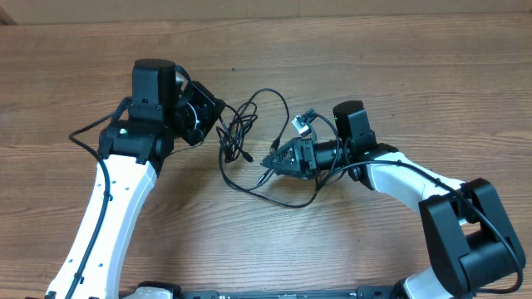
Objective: Untangle cables
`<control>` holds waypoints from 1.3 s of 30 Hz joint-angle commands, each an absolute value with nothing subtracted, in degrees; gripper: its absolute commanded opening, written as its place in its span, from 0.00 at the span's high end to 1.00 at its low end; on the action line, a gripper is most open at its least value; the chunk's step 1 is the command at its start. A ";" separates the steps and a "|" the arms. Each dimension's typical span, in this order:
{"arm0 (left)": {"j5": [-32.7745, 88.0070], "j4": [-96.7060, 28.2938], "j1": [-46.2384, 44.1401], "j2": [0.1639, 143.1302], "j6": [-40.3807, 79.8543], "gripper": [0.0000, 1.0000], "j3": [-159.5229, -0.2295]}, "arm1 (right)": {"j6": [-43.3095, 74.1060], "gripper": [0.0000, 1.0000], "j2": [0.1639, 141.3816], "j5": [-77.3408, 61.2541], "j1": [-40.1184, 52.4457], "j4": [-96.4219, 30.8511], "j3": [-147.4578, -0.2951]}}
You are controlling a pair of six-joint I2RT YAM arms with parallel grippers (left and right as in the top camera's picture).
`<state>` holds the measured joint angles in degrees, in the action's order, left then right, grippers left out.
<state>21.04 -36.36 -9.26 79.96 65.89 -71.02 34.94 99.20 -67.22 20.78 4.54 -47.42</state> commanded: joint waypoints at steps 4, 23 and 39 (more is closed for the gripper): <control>24.08 -36.16 -9.04 80.05 78.50 0.95 -72.49 | 49.08 0.00 99.66 -60.03 20.95 4.91 -47.29; 30.44 -36.16 -9.04 80.05 89.32 0.96 -72.49 | 89.03 0.20 99.66 -50.19 31.05 21.04 -47.29; 38.61 -36.14 -9.06 80.05 90.87 0.95 -72.49 | 90.00 0.35 99.68 -30.15 36.05 20.51 -47.27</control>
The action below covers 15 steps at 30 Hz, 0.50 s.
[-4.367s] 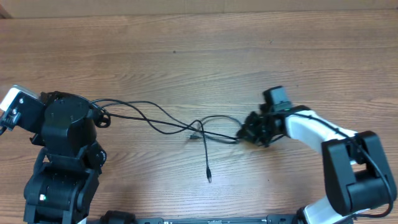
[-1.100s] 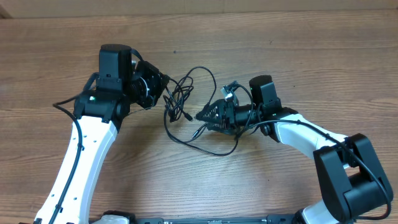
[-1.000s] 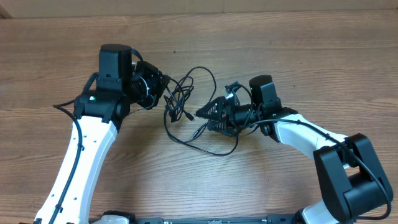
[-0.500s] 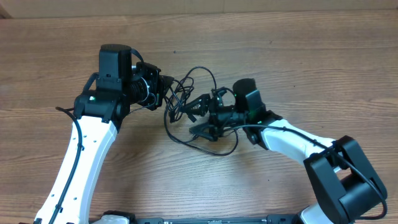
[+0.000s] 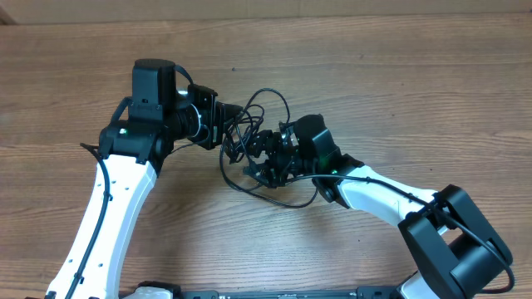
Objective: Untangle cables
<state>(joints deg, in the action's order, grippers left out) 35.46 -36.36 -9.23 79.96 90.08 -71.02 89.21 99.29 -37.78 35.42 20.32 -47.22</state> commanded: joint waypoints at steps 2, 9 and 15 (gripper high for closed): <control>38.63 -36.14 -9.10 80.05 90.87 0.95 -72.49 | 90.00 0.46 99.72 -28.91 36.05 20.53 -47.29; 38.48 -36.14 -9.56 80.05 90.85 0.95 -72.49 | 89.56 0.96 99.77 -28.60 36.05 20.51 -47.29; 35.29 -36.16 -8.95 80.05 88.44 0.78 -72.49 | 85.82 0.96 99.77 -31.05 36.05 18.11 -47.27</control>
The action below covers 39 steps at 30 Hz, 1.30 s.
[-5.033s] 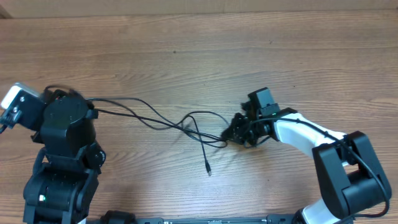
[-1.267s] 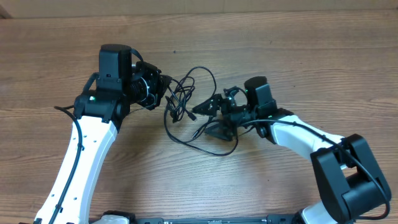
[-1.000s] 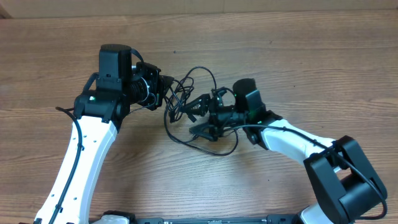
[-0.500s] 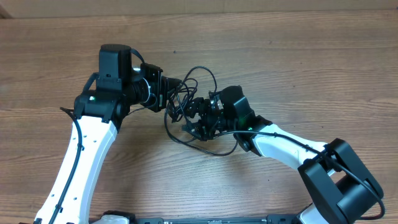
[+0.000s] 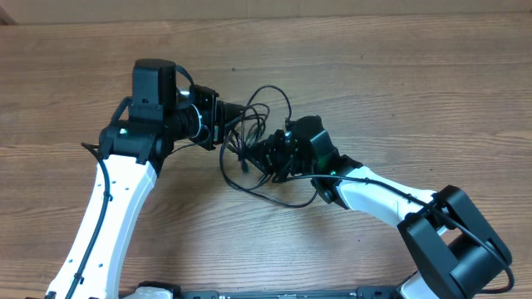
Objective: Untangle cables
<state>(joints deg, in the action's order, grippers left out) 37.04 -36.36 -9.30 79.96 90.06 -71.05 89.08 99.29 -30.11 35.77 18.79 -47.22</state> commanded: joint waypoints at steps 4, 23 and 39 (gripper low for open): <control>32.16 -36.18 -7.84 80.05 84.93 0.49 -72.49 | 85.19 0.96 99.77 -33.50 35.99 15.20 -47.27; 25.89 -43.27 -5.26 80.05 16.73 0.38 -72.49 | 83.68 0.96 99.77 -37.76 35.27 14.90 -47.27; 24.86 -56.40 -6.55 80.05 -14.44 0.61 -72.49 | 78.94 0.96 99.77 -42.61 30.48 14.59 -47.27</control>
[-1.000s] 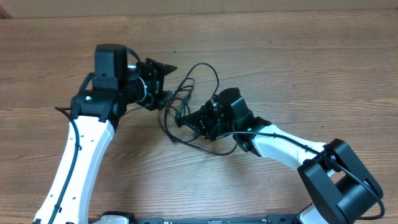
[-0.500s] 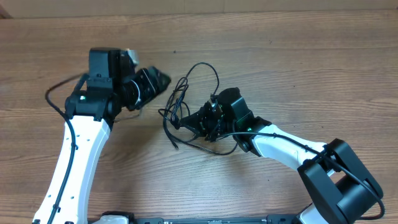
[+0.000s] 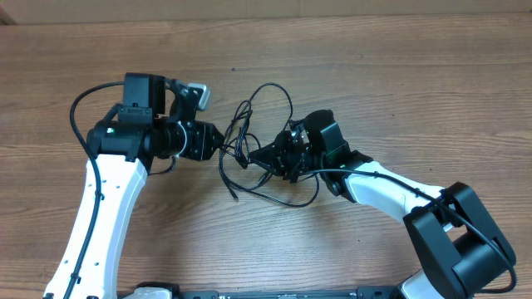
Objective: Untangle cables
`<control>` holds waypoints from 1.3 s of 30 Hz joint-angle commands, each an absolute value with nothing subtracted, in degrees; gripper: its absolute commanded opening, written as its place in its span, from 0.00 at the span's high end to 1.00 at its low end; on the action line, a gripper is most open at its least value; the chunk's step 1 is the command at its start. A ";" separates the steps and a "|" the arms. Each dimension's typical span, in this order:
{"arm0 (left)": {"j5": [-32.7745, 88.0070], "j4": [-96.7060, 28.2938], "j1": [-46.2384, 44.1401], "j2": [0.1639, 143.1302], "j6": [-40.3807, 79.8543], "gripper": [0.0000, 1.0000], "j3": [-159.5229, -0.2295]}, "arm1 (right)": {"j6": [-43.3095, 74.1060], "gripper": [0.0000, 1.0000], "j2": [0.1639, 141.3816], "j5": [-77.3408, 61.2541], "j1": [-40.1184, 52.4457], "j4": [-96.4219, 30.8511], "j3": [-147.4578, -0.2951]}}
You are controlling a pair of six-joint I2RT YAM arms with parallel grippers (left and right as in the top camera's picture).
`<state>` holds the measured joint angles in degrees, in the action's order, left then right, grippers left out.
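Observation:
A thin black cable (image 3: 268, 90) lies in tangled loops on the wooden table between my two arms. One loop arches toward the far side, another sags toward the near side (image 3: 283, 202), and a loose end (image 3: 235, 196) trails at the front. My left gripper (image 3: 219, 140) points right, its fingers drawn together on the left strands of the cable. Pointing left from the other side, my right gripper (image 3: 258, 156) has its fingers closed on strands in the middle of the knot. A short gap with taut strands separates the two tips.
The wooden table (image 3: 399, 75) runs on all sides of the tangle. Each arm's own black supply cable loops beside it, at the left shoulder (image 3: 79, 104) and along the right forearm (image 3: 391, 181).
My left gripper has moved back to the left and its wrist has turned, taking the cable's left strands along. The right gripper has shifted slightly right. The tangle is stretched wider, with one end lying at the front.
At first both grippers stood apart at either side of the tangle. Then both had closed in, the left tip at the knot's upper left and the right wrist turned in its middle. Now they have drawn apart with strands pulled between them.

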<state>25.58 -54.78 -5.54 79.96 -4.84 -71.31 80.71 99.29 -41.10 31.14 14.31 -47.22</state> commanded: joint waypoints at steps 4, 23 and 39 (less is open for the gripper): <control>24.86 -59.29 -8.34 80.05 -20.82 0.64 -72.49 | 78.96 0.96 99.77 -42.59 30.13 14.63 -47.27; 21.28 -58.24 -10.33 80.58 -21.23 0.82 -72.47 | 78.96 0.96 99.77 -42.96 29.80 14.63 -47.27; 23.38 -60.29 -10.66 85.86 37.89 0.93 -72.38 | 78.91 0.96 99.77 -43.44 29.82 14.59 -47.27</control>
